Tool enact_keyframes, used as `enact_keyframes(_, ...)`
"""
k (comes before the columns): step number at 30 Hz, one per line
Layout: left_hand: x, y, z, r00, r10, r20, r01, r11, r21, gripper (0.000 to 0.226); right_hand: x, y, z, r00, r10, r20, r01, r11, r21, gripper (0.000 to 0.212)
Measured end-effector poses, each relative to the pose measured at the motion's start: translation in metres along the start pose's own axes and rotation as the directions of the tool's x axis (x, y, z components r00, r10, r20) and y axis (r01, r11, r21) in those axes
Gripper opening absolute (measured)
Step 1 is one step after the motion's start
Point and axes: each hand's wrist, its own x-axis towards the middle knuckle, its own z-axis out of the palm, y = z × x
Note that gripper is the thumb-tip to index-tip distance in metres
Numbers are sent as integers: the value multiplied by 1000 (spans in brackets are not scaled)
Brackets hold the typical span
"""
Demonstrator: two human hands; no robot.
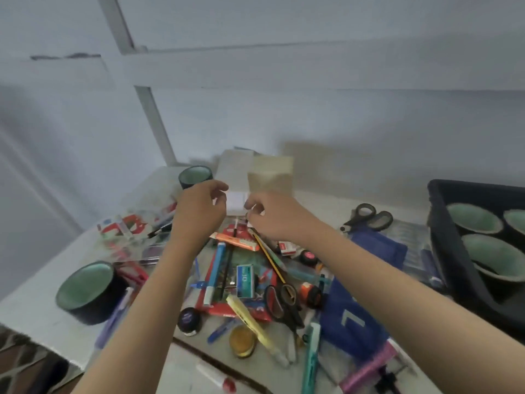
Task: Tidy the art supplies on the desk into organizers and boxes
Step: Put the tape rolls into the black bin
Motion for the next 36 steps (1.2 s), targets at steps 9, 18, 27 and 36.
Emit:
enact_keyframes(9, 74, -115, -10, 927, -164, 336, 85, 968, 237, 60, 79, -45, 68, 995, 103, 17, -103, 994, 46, 30)
enact_keyframes(18, 132, -143, 19, 874, -234, 426, -12, 865, 501, 51, 95, -40, 79, 978, 210, -13, -204, 963, 174, 36)
enact_keyframes(27, 142, -151, 21, 974, -106, 201, 37, 947, 318, 31, 96, -44, 70, 974, 219, -52, -200, 949, 245, 29)
enact_keyframes(36, 128, -109, -19, 999, 25, -21, -24, 998, 50, 33, 104, -50, 55, 942, 308, -133, -239, 896, 375, 31)
